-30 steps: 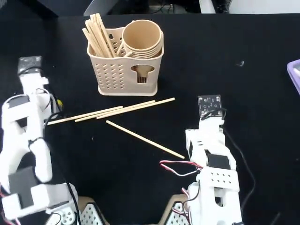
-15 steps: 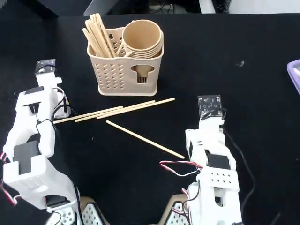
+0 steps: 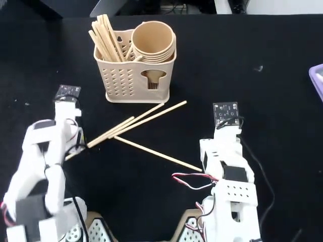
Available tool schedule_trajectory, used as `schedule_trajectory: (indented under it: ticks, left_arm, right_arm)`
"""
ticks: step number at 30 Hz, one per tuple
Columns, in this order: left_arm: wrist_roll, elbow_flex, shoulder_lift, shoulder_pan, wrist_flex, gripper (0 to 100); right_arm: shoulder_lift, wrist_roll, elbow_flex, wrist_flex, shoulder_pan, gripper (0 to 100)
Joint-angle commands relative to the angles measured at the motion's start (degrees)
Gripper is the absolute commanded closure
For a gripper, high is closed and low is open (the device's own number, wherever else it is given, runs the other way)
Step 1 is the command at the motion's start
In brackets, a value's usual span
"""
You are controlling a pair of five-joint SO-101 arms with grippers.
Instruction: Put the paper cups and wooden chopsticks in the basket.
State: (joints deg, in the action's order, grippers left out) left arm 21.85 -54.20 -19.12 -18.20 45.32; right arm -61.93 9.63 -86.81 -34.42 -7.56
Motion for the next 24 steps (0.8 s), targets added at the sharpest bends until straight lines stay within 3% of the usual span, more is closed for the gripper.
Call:
schedule_trajectory:
  ticks: [1, 6, 11, 19, 24]
  left_arm:
    - [-0.44, -2.42, -11.6, 1.36, -1.23, 84]
    - [-11.87, -0.4, -17.85, 6.29, -1.23, 84]
    - [-19.52, 0.66, -14.15, 14.46, -2.73, 84]
    - [-27.87, 5.93, -0.44, 13.23, -6.77, 84]
    - [-37.8, 8.92, 5.8, 11.56, -6.59, 84]
  right_arm:
    - [-1.36, -0.09, 0.4, 1.49, -0.35, 97.7]
    - [-1.36, -0.09, 0.4, 1.49, -0.35, 97.7]
    - [-1.36, -0.09, 0.31, 1.49, -0.35, 97.7]
    - [-1.36, -0.09, 0.31, 1.49, -0.35, 97.7]
    - [-1.36, -0.09, 0.4, 1.49, -0.35, 97.7]
